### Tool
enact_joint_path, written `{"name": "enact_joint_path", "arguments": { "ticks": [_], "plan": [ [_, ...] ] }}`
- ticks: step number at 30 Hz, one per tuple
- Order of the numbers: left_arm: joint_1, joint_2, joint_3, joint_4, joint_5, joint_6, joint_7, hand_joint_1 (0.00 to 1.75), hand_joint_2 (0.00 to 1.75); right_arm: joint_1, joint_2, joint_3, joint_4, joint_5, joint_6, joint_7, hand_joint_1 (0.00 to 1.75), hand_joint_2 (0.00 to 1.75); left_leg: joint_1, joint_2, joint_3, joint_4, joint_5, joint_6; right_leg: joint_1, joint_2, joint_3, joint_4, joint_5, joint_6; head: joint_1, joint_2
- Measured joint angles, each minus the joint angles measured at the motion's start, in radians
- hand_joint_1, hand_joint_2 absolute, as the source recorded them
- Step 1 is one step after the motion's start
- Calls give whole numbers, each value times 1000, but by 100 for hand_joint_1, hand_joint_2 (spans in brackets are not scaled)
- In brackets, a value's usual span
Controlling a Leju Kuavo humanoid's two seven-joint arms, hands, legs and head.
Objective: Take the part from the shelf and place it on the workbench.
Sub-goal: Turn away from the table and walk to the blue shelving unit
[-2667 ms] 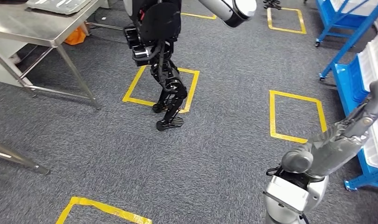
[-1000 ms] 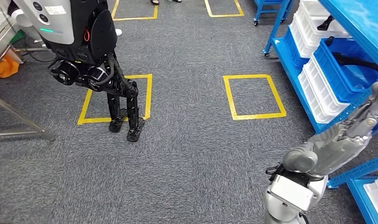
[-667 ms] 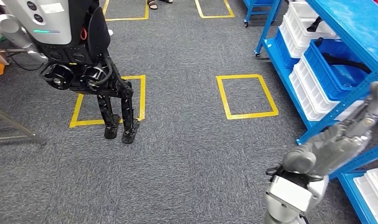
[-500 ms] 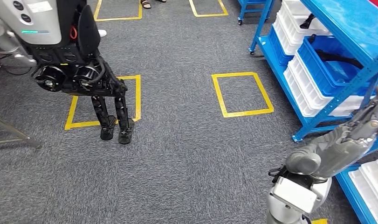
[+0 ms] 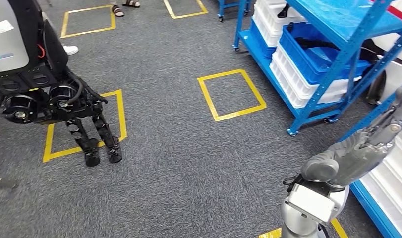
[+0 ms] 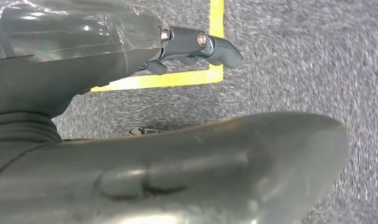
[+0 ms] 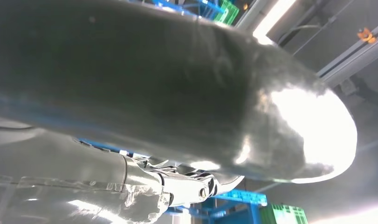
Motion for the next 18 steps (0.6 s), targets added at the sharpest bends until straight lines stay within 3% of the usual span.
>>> {"name": "enact_joint_path", "arguments": {
  "ticks": [1, 3, 5, 7, 8, 10, 12, 13, 14, 15, 18],
  "plan": [
    [0, 0, 0, 0, 0, 0, 0, 0, 0, 0, 0, 0, 0, 0, 0, 1, 0, 0, -1, -11, 24, -60, 40, 6, 0, 13, 1, 1, -1, 1, 0, 0],
    [0, 1, 0, 0, 0, 0, 0, 0, 0, 0, 0, 0, 0, 3, 0, 6, 0, 0, 1, -63, 72, -186, 97, 14, 0, 36, -2, 6, -3, 4, -1, 0],
    [1, 1, 0, 0, 0, 0, 0, 0, 0, 0, 0, 0, 0, 8, 0, 14, 0, 0, 1, -95, 88, -237, 110, 18, -4, 57, -10, 11, -3, 12, -1, 0],
    [1, 1, 0, 0, 0, 0, -1, 0, 0, 1, 0, 0, 0, 13, 0, 19, 0, 0, 1, -75, 90, -245, 113, 23, -8, 76, -15, 9, -1, 23, -2, 0],
    [0, 0, 0, 0, 0, 0, -1, 0, 0, 1, 0, 0, -1, 15, 0, 20, 0, 0, 2, -63, 93, -251, 116, 29, -7, 70, -17, 15, -6, 29, -1, 0],
    [-2, 0, 0, 0, -1, 0, -2, 0, 0, 1, 0, 0, -2, 17, 0, 22, 0, 0, 7, -37, 97, -262, 120, 38, -3, 22, -44, 77, -47, 38, 9, 0],
    [1, 0, 0, 0, -1, 0, -2, 0, 0, 0, 0, 0, -2, 17, 0, 23, 0, 0, 7, -9, 98, -263, 119, 41, -7, -29, -104, 205, -111, 46, 19, 0],
    [3, 1, 0, 0, 0, 0, -2, 0, 0, 1, 0, 0, -2, 17, 0, 23, 0, 0, 6, 4, 99, -263, 118, 42, -10, -39, -130, 258, -128, 51, 21, 0],
    [4, 1, 0, 0, 0, -1, -2, 0, 0, 3, 0, -1, -2, 17, 0, 23, 0, 0, 7, 16, 99, -263, 116, 41, -14, -44, -140, 279, -127, 54, 21, 0],
    [4, 1, 0, 0, 0, -1, -2, 0, 0, 4, 0, -1, -2, 16, 0, 22, 0, 0, 8, 26, 101, -263, 115, 40, -18, -48, -130, 259, -106, 57, 21, 0],
    [2, 1, 0, 0, -1, -3, -2, 0, 0, 5, 0, -1, -2, 16, 0, 21, 0, 0, 9, 46, 109, -260, 107, 28, -21, -80, -29, 61, -17, 59, 23, 0]
  ]
}}
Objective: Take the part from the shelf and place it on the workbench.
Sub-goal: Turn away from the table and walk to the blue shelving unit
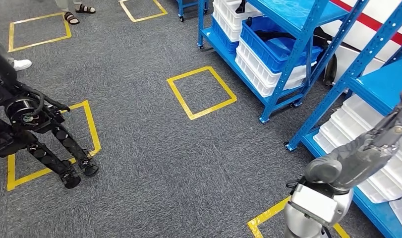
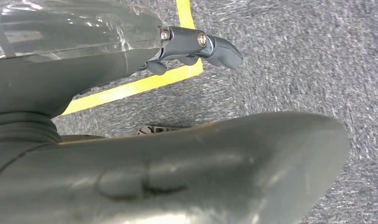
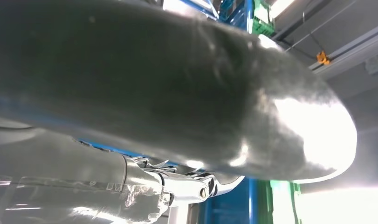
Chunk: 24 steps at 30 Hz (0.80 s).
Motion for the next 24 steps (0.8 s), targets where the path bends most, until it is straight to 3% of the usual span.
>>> {"name": "enact_joint_path", "arguments": {
  "ticks": [2, 4, 6, 9, 10, 11, 12, 13, 15, 16, 18, 19, 21, 22, 24],
  "plan": [
    [0, 0, 0, 0, 0, 0, 0, 0, 0, 0, 0, 0, 0, 0, 0, -1, 0, 0, -4, 7, 4, 2, -3, -11, 5, -10, 25, -56, 9, -11, -1, 0],
    [-1, 0, 0, 0, 0, 0, 0, 0, 0, 0, 0, -1, 0, 0, 0, -2, 0, 0, -4, 14, 8, 1, -6, -24, 9, 4, 24, -55, 9, -26, -6, 0],
    [-3, 0, 0, 0, 0, 0, 0, 0, 0, -1, 0, -2, 0, 0, 0, -4, 0, 0, 1, 0, 4, 29, -28, -36, 7, 14, 26, -58, 12, -39, -10, 0],
    [-3, 0, 0, 0, 1, 0, 0, 0, 0, -1, 0, -3, 0, 0, 0, -6, 0, 0, 2, -35, -72, 201, -120, -41, 9, 28, 28, -60, 13, -54, -20, 0],
    [-1, 0, 0, 0, 1, 0, 0, 0, 0, 0, 0, -3, 0, 0, 0, -6, 0, 0, 1, -39, -102, 262, -140, -40, 12, 35, 28, -60, 13, -56, -22, 0],
    [0, 0, 0, 0, 1, 0, 0, 0, 0, 0, 0, -4, 0, 0, 0, -6, 0, 0, 0, -41, -120, 293, -143, -37, 14, 44, 28, -59, 12, -58, -23, 0],
    [1, 0, 0, 0, 1, 0, 0, 0, 0, 0, 0, -5, 0, 0, 0, -6, 0, 0, -2, -43, -119, 286, -124, -32, 16, 53, 29, -58, 12, -58, -23, 0],
    [1, 0, 0, 0, 2, 0, 0, 0, 0, 0, 0, -5, 0, 0, 0, -6, 0, 0, -4, -46, -101, 238, -90, -26, 17, 62, 31, -57, 11, -59, -24, 0],
    [1, 1, 0, 0, 2, 0, 0, 0, 0, 0, 1, -7, 0, 0, 0, -6, 0, 0, -7, -73, -44, 99, -21, -13, 19, 77, 32, -54, 8, -56, -25, 0],
    [1, 1, 0, 0, 2, 0, 0, 0, 0, 0, 1, -7, 0, -1, 0, -6, 0, 0, -8, -87, -25, 50, -3, -9, 19, 84, 31, -52, 7, -53, -25, 0],
    [1, 1, 0, 0, 2, 0, 0, 0, 0, 0, 1, -8, 0, -2, 0, -6, 0, 0, -12, -99, -16, 16, 2, -6, 16, 96, 26, -52, 7, -45, -26, 0],
    [1, 1, 0, 0, 3, 0, -1, 0, 0, 0, 1, -8, 0, -3, 0, -6, 0, 0, -12, -92, -14, 12, 4, -4, 15, 102, 25, -54, 8, -39, -26, 0],
    [-1, 0, 0, 0, 3, 0, -2, 0, 0, 0, 1, -9, -1, -2, 0, -7, 0, 0, -8, -77, -9, 0, 10, 6, 15, 91, 20, -38, -5, -29, -23, 0],
    [-2, 0, 0, 0, 3, 0, -3, 0, 0, 0, 1, -9, -1, -2, 0, -7, 0, 0, -4, -68, -7, -6, 13, 10, 16, 77, 6, -6, -26, -24, -18, 0],
    [0, -1, 0, 0, 3, 0, -4, 0, 0, 0, 1, -9, -1, -1, 0, -6, 0, 0, -3, -51, -5, -9, 13, 15, 11, 47, -49, 110, -88, -15, -8, 0]
  ]
}}
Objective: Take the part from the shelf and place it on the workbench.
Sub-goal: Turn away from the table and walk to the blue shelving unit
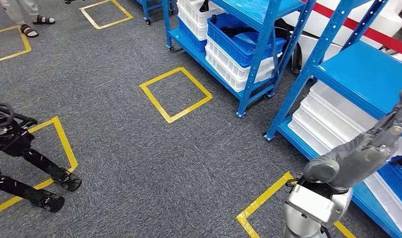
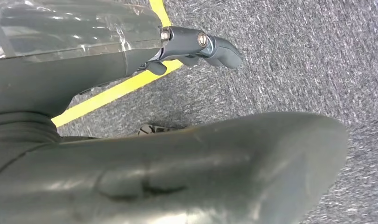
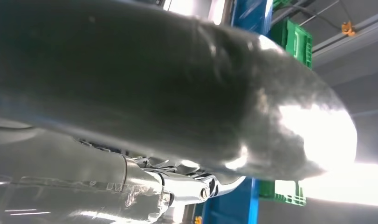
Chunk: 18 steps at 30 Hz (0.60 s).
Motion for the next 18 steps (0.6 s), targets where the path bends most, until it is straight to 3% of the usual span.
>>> {"name": "enact_joint_path", "arguments": {
  "ticks": [2, 3, 4, 6, 7, 9, 11, 13, 16, 17, 18],
  "plan": [
    [1, 0, 0, 0, 1, 0, 0, 0, 0, 3, 0, 0, 0, 0, 0, 1, 0, 0, 0, 17, 0, 0, -2, 1, -7, -9, -50, 98, -30, 9, 2, 0],
    [1, 0, 0, 0, 1, 0, 0, 0, 0, 4, 0, 0, 0, 0, 0, 1, 0, 0, 1, 25, 1, 1, -4, -1, -11, -12, -52, 100, -18, 13, 2, 0],
    [1, 0, 0, 0, 1, 0, 0, 0, 0, 4, 0, 0, 0, 0, 0, 1, 0, 0, 3, 33, 4, 2, -7, -3, -14, -16, -34, 62, 12, 16, 3, 0],
    [1, 0, 0, 0, 1, -1, 0, 0, 0, 4, 0, 0, 0, 0, 0, 3, 0, 0, 4, 47, 11, 5, -15, -13, -14, -48, 31, -73, 78, 18, 6, 0],
    [1, 0, 0, 0, 1, -1, 0, 0, 0, 4, 0, 0, 0, 0, 0, 5, 0, 0, 3, 53, 13, 8, -19, -19, -11, -63, 56, -125, 96, 15, 8, 0],
    [1, 0, 0, 0, 1, -1, 0, 0, 0, 4, 0, -1, -1, 1, 0, 8, 0, 0, -2, 64, 17, 10, -25, -31, -5, -73, 68, -159, 97, 2, 7, 0],
    [0, 0, 0, 0, 1, -1, 0, 0, 0, 4, 0, -1, -1, 1, 0, 8, 0, 0, 0, 76, 24, 11, -30, -43, -4, -51, 65, -161, 99, -14, 1, 0],
    [-2, 0, 0, 0, 1, -1, -1, 0, 0, 3, 1, -1, -3, 2, 0, 8, 0, 0, 4, 58, 15, 50, -61, -53, -6, -34, 68, -164, 102, -28, -5, 0],
    [1, 0, 0, 0, 1, -1, -1, 0, 0, 1, 2, -1, -4, 3, 0, 8, 0, 0, 4, 19, -67, 231, -147, -55, -3, -8, 70, -165, 101, -41, -14, 0],
    [2, 0, 0, 0, 1, -1, -1, 0, 0, 1, 2, -1, -4, 3, 0, 8, 0, 0, 3, 14, -93, 280, -159, -53, -1, 3, 70, -164, 101, -42, -16, 0],
    [3, 0, 0, 0, 1, -1, -1, 0, 0, 1, 2, -1, -4, 3, 0, 8, 0, 0, 2, 11, -104, 294, -152, -49, 1, 14, 71, -164, 101, -43, -16, 0]
  ]
}}
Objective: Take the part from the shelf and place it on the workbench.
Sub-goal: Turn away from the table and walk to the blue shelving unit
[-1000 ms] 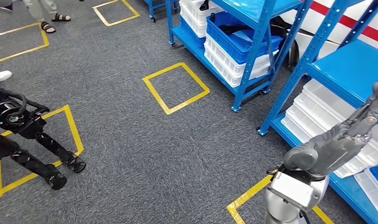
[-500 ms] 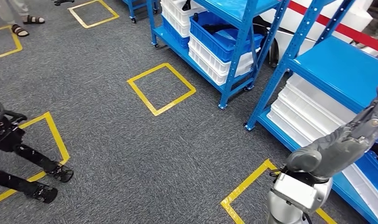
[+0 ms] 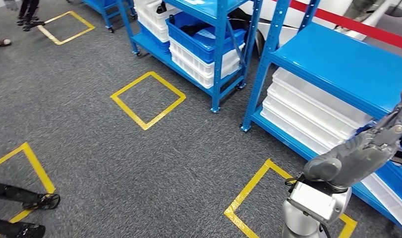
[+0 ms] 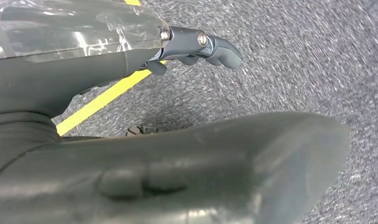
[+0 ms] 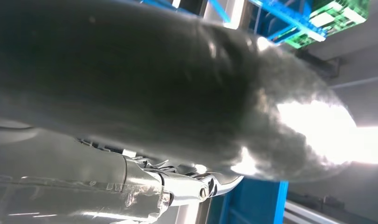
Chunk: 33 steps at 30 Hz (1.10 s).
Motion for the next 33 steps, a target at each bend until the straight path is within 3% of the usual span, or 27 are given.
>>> {"name": "enact_joint_path", "arguments": {
  "ticks": [1, 4, 6, 8, 10, 11, 12, 14, 15, 16, 19, 21, 23, 25, 26, 28, 30, 31, 33],
  "plan": [
    [0, 0, 0, 0, 0, 0, 0, 0, 0, 0, 0, 0, 0, 0, 0, 0, 0, 0, -2, -3, 6, -24, 26, 6, 2, 12, 2, 1, 0, 0, -1, 0],
    [-2, 1, 0, 0, -1, 0, 0, 0, 0, 0, 0, 0, 0, 1, 0, 0, 0, 0, -7, -42, 79, -211, 124, 26, 5, 43, 6, 3, -3, 2, -2, 0],
    [-2, 1, 0, 0, -1, 0, 0, 0, 0, 0, 0, 0, 0, 1, 0, 0, 0, 0, -11, -62, 99, -268, 136, 30, 3, 58, 2, 4, -4, 9, -3, 0],
    [-4, 0, 0, 0, -1, 0, 0, 0, 0, 1, 0, 0, -1, 1, 0, 1, 0, 0, -10, -51, 103, -278, 140, 33, 0, 67, 0, 3, -3, 20, -4, 0],
    [-6, -1, 0, 0, -3, 0, 0, 0, 0, 0, 0, 0, -4, 1, 0, 2, 0, 0, -5, -34, 108, -291, 146, 42, 1, 36, -10, 28, -24, 31, 1, 0],
    [-6, -1, 0, 0, -3, 0, 0, 0, 0, 0, 0, 0, -5, 2, 0, 2, 0, 0, -2, -25, 111, -297, 149, 45, 1, 13, -27, 67, -49, 36, 6, 0],
    [-5, -1, 0, 0, -3, -1, 0, 0, 0, -1, 0, 0, -5, 2, 0, 2, 0, 0, -2, -15, 112, -298, 149, 48, 0, -7, -54, 123, -80, 41, 11, 0],
    [-2, -1, 0, 0, -3, -1, 0, 0, 0, 0, 0, 0, -5, 2, 0, 3, 0, 0, -2, 5, 111, -297, 147, 49, -7, -21, -111, 240, -127, 50, 15, 0],
    [-2, -1, 0, 0, -3, -1, 0, 0, 0, 0, 0, 0, -5, 2, 0, 3, 0, 0, -1, 14, 112, -297, 146, 48, -12, -24, -124, 264, -126, 55, 16, 0],
    [-2, -1, 0, 0, -3, -1, 0, 0, 0, 0, 0, -1, -5, 2, 0, 4, 0, 0, 0, 22, 113, -295, 143, 46, -16, -27, -118, 253, -107, 59, 16, 0],
    [-3, -1, -1, 0, -3, -1, 0, 0, 0, 0, 0, -1, -5, 2, 0, 5, 0, 0, 4, 37, 118, -285, 131, 30, -22, -54, -32, 74, -15, 68, 20, 0],
    [-3, 0, -1, 0, -4, -1, 0, 0, 0, 0, 0, -1, -6, 3, 0, 6, 0, 0, 0, 44, 119, -279, 125, 17, -19, -68, -6, 13, -5, 59, 21, 0],
    [-4, 0, -1, 0, -4, -1, 0, 0, 0, 2, 0, -2, -8, 4, 0, 6, 0, 0, -1, 53, 122, -280, 124, 6, -15, -58, -8, 11, -7, 41, 16, 0],
    [-6, 0, -1, 0, -4, -1, 0, 0, 0, 2, 1, -2, -9, 4, 0, 7, 0, 0, 4, 44, 120, -258, 104, -5, -15, -49, -5, 7, -5, 27, 11, 0],
    [-7, 0, -1, 0, -4, -1, 0, 0, 0, 2, 1, -3, -9, 4, 0, 6, 0, 0, 5, 33, 106, -221, 81, -8, -16, -46, -4, 5, -3, 21, 8, 0],
    [-7, 0, -1, 0, -4, -1, 0, 0, 0, 2, 2, -3, -9, 4, 0, 6, 0, 0, 4, 10, 50, -98, 20, -10, -14, -38, -3, 4, -4, 12, 2, 0],
    [-4, 0, -1, 0, -3, -1, 0, 0, 0, 2, 2, -4, -9, 4, 0, 6, 0, 0, 4, 2, 1, -4, -4, -8, -10, -26, -2, 5, -5, 8, -1, 0],
    [-2, 0, -1, 0, -3, -1, 0, 0, 0, 2, 2, -4, -9, 4, 0, 7, 0, 0, 3, 0, -2, -4, 10, -5, -8, -19, -1, 6, -5, 7, -2, 0],
    [-2, 0, -1, 0, -3, -2, 0, 0, 0, 2, 2, -4, -9, 5, 0, 8, 0, 0, 1, -11, 40, -109, 79, 7, -7, -5, 2, 7, -6, 8, -3, 0]
  ]
}}
